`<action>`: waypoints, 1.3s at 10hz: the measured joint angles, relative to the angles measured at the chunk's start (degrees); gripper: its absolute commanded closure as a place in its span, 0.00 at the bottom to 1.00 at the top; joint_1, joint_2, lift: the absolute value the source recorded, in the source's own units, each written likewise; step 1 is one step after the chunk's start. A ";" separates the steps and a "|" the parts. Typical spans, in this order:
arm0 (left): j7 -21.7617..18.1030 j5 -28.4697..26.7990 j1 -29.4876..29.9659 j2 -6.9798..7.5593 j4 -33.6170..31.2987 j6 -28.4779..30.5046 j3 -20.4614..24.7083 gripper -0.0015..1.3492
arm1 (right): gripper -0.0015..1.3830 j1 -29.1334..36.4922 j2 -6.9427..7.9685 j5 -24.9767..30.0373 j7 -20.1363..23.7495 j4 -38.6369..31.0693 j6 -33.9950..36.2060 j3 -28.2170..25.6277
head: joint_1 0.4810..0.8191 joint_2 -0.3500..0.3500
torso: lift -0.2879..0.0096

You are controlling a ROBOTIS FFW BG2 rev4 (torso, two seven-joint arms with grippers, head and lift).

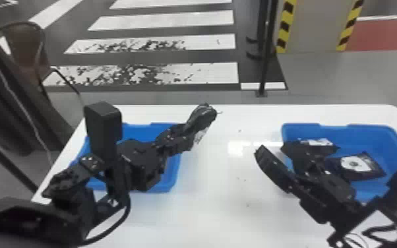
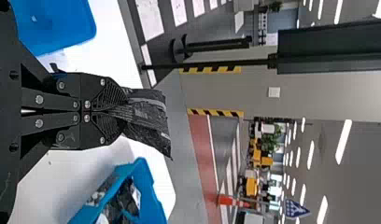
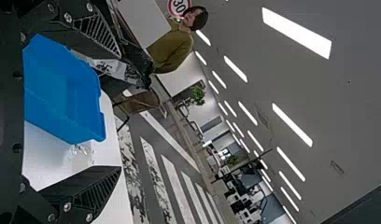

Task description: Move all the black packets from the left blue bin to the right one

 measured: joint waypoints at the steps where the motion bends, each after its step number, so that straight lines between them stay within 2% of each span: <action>1: 0.08 0.59 -0.39 0.36 -0.02 -0.27 -2.08 0.90 | 0.13 -2.25 0.01 -0.04 0.00 1.02 0.18 0.37 | 0.63 0.58 | 0.50; 4: 0.25 2.40 -1.74 1.13 0.01 -0.27 -5.74 0.90 | 0.14 -7.34 0.44 0.03 0.00 3.66 0.27 1.55 | 0.63 0.52 | 0.50; 9: 0.27 3.39 -3.14 1.72 1.05 0.94 -8.07 0.90 | 0.14 -9.99 0.56 0.04 0.00 3.02 0.30 4.99 | 0.63 0.54 | 0.50; 10: 0.27 3.67 -3.23 1.72 1.26 0.94 -8.16 0.90 | 0.25 -10.29 0.53 0.35 0.00 3.04 0.63 5.66 | 0.63 0.55 | 0.50; 11: 0.28 3.86 -3.32 1.72 1.38 0.92 -8.24 0.90 | 0.60 -10.76 0.44 0.87 0.00 3.30 1.43 6.17 | 0.63 0.56 | 0.50; 12: 0.27 3.98 -3.42 1.73 1.47 0.77 -8.36 0.90 | 0.81 -11.25 0.29 1.53 0.06 3.48 1.94 6.49 | 0.63 0.57 | 0.50; 13: 0.27 4.16 -3.46 1.73 1.57 0.68 -8.41 0.90 | 0.86 -11.49 0.20 2.20 0.08 3.51 2.10 6.60 | 0.63 0.57 | 0.50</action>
